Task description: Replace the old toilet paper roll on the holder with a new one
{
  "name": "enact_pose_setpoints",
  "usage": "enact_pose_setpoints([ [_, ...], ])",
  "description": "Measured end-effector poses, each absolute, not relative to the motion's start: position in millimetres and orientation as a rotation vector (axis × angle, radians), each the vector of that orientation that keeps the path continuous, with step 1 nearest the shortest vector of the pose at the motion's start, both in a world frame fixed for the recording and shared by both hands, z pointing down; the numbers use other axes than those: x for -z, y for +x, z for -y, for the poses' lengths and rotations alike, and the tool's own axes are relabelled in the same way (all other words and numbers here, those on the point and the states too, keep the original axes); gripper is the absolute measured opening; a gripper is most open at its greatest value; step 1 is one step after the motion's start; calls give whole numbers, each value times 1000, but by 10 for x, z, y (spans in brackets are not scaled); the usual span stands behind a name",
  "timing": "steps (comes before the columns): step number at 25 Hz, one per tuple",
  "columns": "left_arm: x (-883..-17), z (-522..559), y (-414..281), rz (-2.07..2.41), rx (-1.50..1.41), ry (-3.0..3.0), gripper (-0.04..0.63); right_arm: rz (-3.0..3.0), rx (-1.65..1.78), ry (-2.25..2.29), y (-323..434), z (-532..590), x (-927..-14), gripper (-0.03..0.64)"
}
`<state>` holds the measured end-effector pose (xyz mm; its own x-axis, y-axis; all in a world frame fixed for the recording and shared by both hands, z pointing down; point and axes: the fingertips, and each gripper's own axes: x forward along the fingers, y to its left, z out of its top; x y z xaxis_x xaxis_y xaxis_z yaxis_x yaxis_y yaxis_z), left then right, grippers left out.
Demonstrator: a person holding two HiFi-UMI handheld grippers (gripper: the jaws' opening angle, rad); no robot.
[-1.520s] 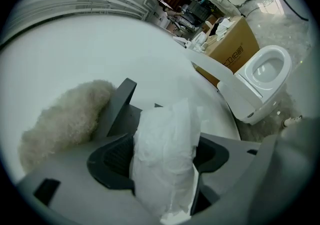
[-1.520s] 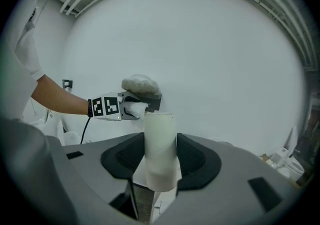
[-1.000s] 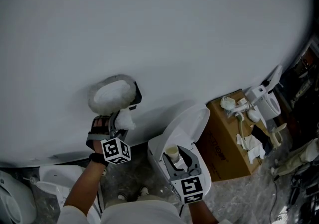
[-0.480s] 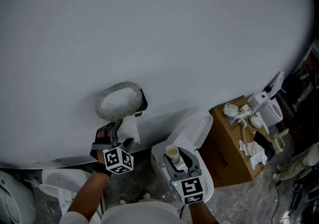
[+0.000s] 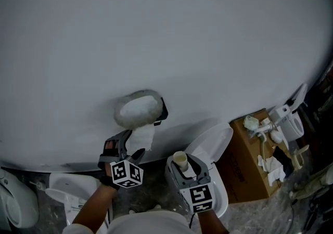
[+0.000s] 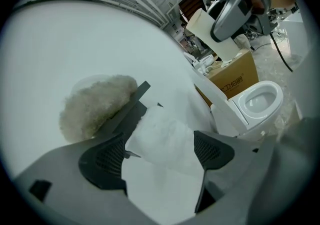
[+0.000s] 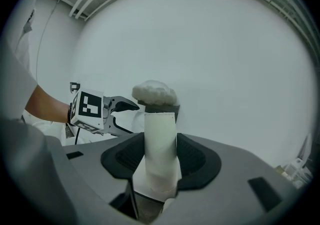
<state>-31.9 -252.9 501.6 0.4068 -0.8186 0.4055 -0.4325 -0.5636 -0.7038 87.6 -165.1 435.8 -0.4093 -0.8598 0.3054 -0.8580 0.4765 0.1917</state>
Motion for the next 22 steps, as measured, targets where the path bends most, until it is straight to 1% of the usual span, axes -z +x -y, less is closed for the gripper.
enact_pose_setpoints([
  [9,-5049,2404,-472,-1140,978,-2237,413,2401,22,1384,652,1743,-4363,195],
  [22,-5059,2284,-535,-1213,830,-2418,407,2362,17,1425,745,1751,-4383,195],
])
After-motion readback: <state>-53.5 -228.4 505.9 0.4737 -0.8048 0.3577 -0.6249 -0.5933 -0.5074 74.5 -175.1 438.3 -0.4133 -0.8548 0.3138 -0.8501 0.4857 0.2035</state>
